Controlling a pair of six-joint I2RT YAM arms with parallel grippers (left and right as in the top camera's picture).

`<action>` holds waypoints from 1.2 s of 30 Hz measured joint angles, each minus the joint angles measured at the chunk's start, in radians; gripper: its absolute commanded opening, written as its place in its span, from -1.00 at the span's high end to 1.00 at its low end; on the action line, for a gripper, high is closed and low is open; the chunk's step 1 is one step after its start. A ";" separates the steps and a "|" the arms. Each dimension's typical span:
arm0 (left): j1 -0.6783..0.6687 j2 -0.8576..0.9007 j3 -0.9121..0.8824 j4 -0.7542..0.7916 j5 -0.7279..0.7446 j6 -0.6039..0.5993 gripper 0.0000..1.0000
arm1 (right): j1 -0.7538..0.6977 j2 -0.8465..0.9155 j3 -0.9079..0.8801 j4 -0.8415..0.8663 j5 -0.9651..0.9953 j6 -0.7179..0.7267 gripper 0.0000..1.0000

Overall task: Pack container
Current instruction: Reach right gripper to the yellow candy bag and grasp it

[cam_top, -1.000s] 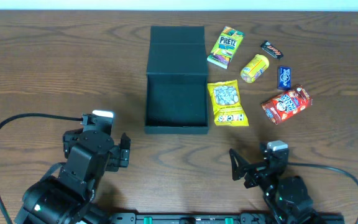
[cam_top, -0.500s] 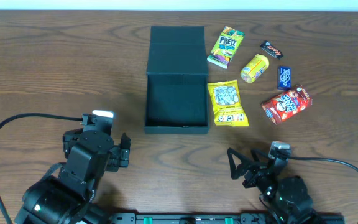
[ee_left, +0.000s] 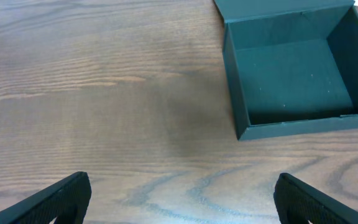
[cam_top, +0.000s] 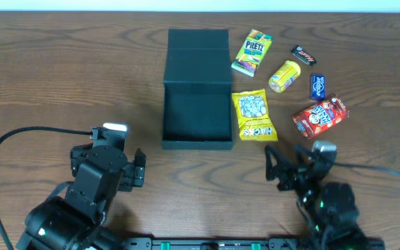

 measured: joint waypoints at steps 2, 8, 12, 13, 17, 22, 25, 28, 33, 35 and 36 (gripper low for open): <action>0.000 0.000 0.000 0.000 0.001 0.000 -0.90 | -0.032 0.098 0.058 0.003 0.000 -0.047 -0.84; 0.000 0.000 0.000 0.000 0.003 0.000 -0.90 | -0.080 0.482 0.249 0.007 0.000 -0.219 -0.94; 0.000 0.000 0.000 0.000 0.003 0.000 -0.90 | -0.084 0.753 0.373 0.005 -0.004 -0.304 -0.99; 0.000 0.000 0.000 -0.002 0.003 0.000 -0.90 | -0.084 0.810 0.399 0.006 -0.005 -0.322 -0.99; 0.000 0.000 0.000 0.000 0.003 0.000 -0.90 | -0.084 1.011 0.499 0.005 -0.019 -0.377 -0.99; 0.000 0.000 0.000 0.000 0.003 0.000 -0.90 | -0.084 1.210 0.603 0.005 -0.035 -0.418 -0.97; 0.000 0.000 0.000 0.000 0.003 0.000 -0.90 | -0.084 1.295 0.642 0.023 -0.042 -0.435 -0.95; 0.000 0.000 0.000 0.000 0.003 0.000 -0.90 | -0.084 1.372 0.654 0.050 -0.050 -0.444 -0.93; 0.000 0.000 0.000 0.000 0.003 0.000 -0.90 | -0.084 1.462 0.654 0.065 -0.073 -0.449 -0.76; 0.000 0.000 0.000 0.000 0.003 0.000 -0.90 | -0.084 1.483 0.654 0.075 -0.081 -0.455 -0.59; 0.000 0.000 0.000 0.000 0.003 0.000 -0.90 | -0.084 1.491 0.654 0.076 -0.083 -0.457 -0.48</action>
